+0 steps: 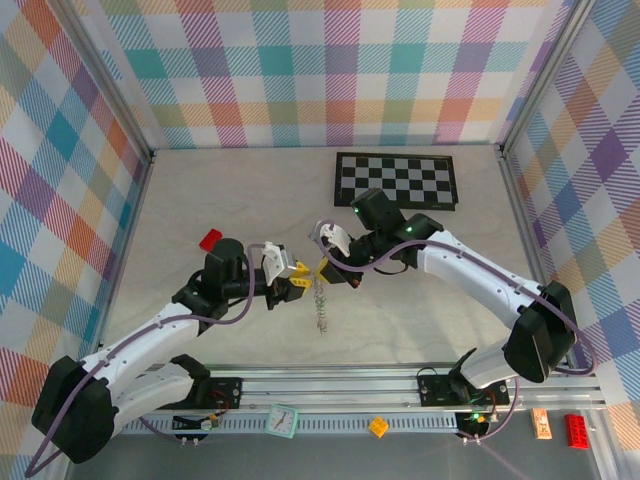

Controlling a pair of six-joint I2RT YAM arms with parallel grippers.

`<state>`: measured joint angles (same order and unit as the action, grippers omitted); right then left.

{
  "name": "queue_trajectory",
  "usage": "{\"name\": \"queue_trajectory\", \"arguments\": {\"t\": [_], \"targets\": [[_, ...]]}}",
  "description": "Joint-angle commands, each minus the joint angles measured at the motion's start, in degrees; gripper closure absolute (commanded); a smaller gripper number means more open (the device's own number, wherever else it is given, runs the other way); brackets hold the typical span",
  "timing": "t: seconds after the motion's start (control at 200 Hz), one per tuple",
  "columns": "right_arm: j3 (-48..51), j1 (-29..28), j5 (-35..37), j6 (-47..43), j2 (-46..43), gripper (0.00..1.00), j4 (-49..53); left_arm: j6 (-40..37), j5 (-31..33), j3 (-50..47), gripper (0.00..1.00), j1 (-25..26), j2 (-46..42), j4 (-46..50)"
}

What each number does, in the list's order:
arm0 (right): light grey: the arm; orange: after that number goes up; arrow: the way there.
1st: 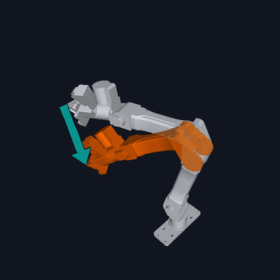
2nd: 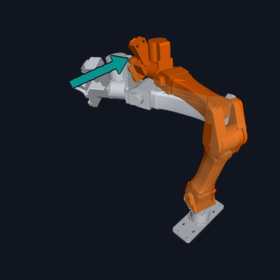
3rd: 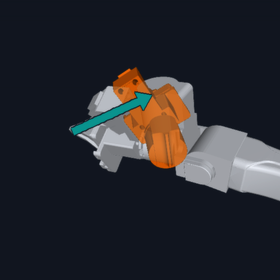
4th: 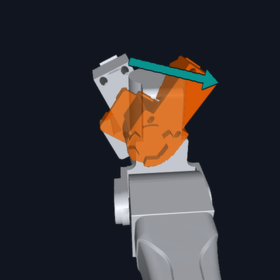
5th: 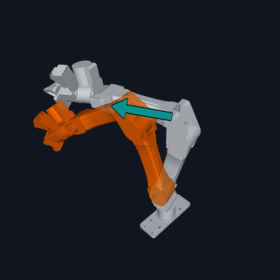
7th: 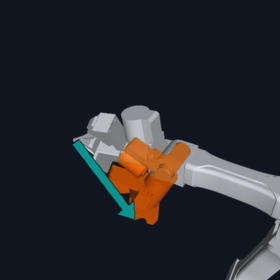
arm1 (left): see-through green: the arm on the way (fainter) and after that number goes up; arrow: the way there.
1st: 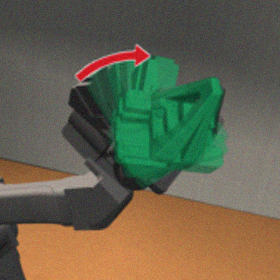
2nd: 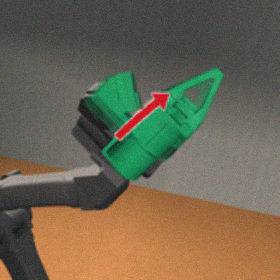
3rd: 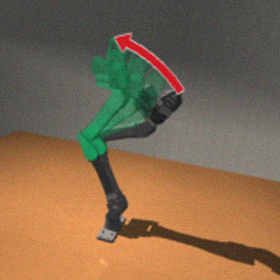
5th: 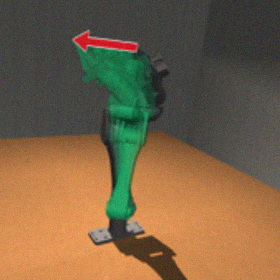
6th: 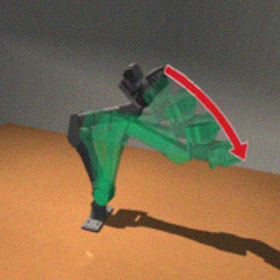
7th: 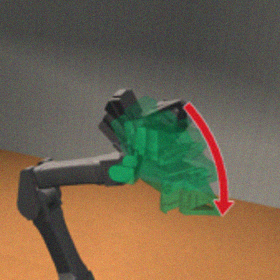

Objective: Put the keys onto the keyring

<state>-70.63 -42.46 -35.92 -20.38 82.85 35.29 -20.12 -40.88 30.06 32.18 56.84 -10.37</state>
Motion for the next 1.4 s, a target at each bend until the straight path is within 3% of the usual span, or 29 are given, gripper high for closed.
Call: {"name": "queue_trajectory", "arguments": {"t": [0.0,0.41,0.53,0.745,0.995,1.165,1.23,1.395], "targets": [[-2.22,-0.51,-2.22,-1.63,0.64,1.0,1.45,0.59,-2.85,1.92,0.72,0.47,0.56,0.79],[-1.84,-1.4,-0.86,-4.29,0.65,1.0,0.69,1.31,-5.84,2.37,0.73,0.42,1.1,-0.34],[-1.45,-1.62,-1.31,-4.97,0.3,1.0,0.09,1.31,-6.23,2.45,0.83,0.42,1.35,-0.35],[-0.92,-1.92,-1.86,-5.16,0.3,1.0,-0.52,1.66,-6.84,2.54,0.86,0.42,1.7,-1.01],[-0.06,-2.06,-2.22,-5.02,0.3,1.0,-1.65,2.87,-7.6,2.37,1.0,0.42,1.26,-3.53],[1.16,-1.95,1.05,-3.44,-0.52,1.0,-3.46,6.09,-6.77,1.51,1.0,0.42,-0.43,-5.27],[1.79,-1.56,3.4,-1.86,-1.38,0.84,-4.86,8.26,-4.56,1.4,1.0,0.42,-1.39,-4.48],[5.97,-0.02,8.22,1.42,-5.33,0.58,-9.81,17.67,6.69,3.75,1.0,1.01,-3.43,3.56]]}}
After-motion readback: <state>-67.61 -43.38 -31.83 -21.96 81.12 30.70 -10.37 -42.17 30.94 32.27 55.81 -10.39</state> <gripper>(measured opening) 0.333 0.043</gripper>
